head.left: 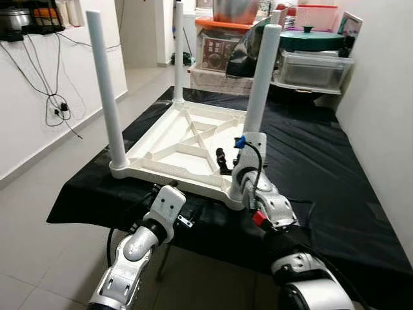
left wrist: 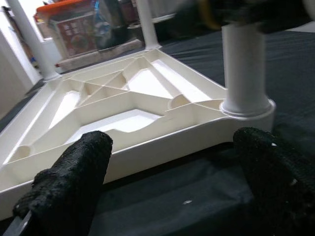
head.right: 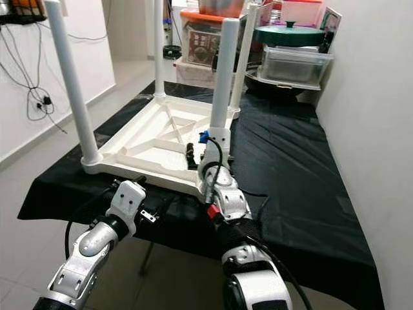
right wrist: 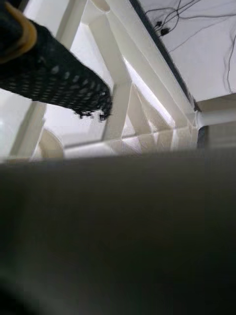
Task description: Building children table
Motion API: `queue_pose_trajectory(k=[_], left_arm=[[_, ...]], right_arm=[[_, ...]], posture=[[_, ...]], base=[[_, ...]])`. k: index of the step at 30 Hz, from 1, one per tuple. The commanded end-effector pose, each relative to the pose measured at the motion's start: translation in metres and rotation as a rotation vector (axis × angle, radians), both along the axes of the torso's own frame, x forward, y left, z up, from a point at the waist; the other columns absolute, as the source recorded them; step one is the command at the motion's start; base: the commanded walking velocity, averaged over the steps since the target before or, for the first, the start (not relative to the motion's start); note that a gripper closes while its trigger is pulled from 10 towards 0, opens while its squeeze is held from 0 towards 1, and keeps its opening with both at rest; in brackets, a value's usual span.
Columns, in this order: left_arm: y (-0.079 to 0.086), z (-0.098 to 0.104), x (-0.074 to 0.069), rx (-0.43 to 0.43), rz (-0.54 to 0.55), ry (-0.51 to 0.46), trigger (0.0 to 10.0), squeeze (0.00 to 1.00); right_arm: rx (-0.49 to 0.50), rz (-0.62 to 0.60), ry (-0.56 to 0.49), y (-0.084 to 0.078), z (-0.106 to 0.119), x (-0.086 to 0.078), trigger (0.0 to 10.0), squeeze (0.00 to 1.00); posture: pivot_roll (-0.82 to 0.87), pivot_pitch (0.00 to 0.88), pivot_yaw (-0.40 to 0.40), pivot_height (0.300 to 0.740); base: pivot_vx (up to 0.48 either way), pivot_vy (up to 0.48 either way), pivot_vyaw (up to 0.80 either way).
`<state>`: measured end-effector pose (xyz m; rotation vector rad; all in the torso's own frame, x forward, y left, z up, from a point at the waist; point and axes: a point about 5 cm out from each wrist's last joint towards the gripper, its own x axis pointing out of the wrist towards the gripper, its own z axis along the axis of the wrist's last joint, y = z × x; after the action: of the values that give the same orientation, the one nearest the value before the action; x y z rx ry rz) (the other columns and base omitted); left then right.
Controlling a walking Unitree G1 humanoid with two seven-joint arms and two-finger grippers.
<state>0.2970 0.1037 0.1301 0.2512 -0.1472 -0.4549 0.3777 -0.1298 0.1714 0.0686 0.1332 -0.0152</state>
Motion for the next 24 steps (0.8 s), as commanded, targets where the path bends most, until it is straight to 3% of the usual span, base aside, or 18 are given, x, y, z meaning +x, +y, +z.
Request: queue_pose_trajectory(k=[1, 9, 11, 12, 18, 20, 24], left_arm=[[0.000, -0.004, -0.001, 0.011, -0.001, 0.008, 10.0, 0.00], [-0.002, -0.006, -0.002, 0.008, -0.009, 0.014, 10.0, 0.00], [-0.003, -0.006, -0.002, 0.007, -0.010, 0.015, 10.0, 0.00], [-0.002, -0.006, -0.002, 0.009, -0.012, 0.017, 10.0, 0.00], [0.000, -0.006, -0.003, 0.012, -0.011, 0.018, 10.0, 0.00], [0.002, -0.006, -0.003, 0.015, -0.010, 0.018, 10.0, 0.00], [0.003, -0.006, -0.003, 0.015, -0.009, 0.018, 10.0, 0.00]], right_arm=[[-0.012, -0.015, 0.002, -0.008, 0.000, -0.004, 10.0, 0.00], [-0.048, -0.003, -0.074, -0.023, 0.012, -0.031, 10.0, 0.00], [-0.039, 0.015, -0.082, -0.023, 0.014, -0.037, 10.0, 0.00], [-0.002, 0.083, -0.100, -0.019, 0.020, -0.051, 10.0, 0.00], [-0.016, 0.153, -0.106, -0.019, 0.021, -0.063, 10.0, 0.00], [-0.079, 0.151, -0.067, -0.035, 0.010, -0.075, 10.0, 0.00], [-0.099, 0.143, -0.051, -0.042, 0.007, -0.079, 10.0, 0.00]], posture=[[0.11, 0.000, -0.104, 0.740], [0.08, 0.000, -0.096, 0.740], [0.08, 0.000, -0.093, 0.740], [0.08, 0.000, -0.092, 0.740], [0.08, 0.000, -0.089, 0.740], [0.08, 0.000, -0.090, 0.740], [0.08, 0.000, -0.090, 0.740]], base=[[0.000, 0.000, 0.00], [0.000, 0.000, 0.00], [0.000, 0.000, 0.00], [0.000, 0.000, 0.00], [0.000, 0.000, 0.00], [0.000, 0.000, 0.00], [0.000, 0.000, 0.00]])
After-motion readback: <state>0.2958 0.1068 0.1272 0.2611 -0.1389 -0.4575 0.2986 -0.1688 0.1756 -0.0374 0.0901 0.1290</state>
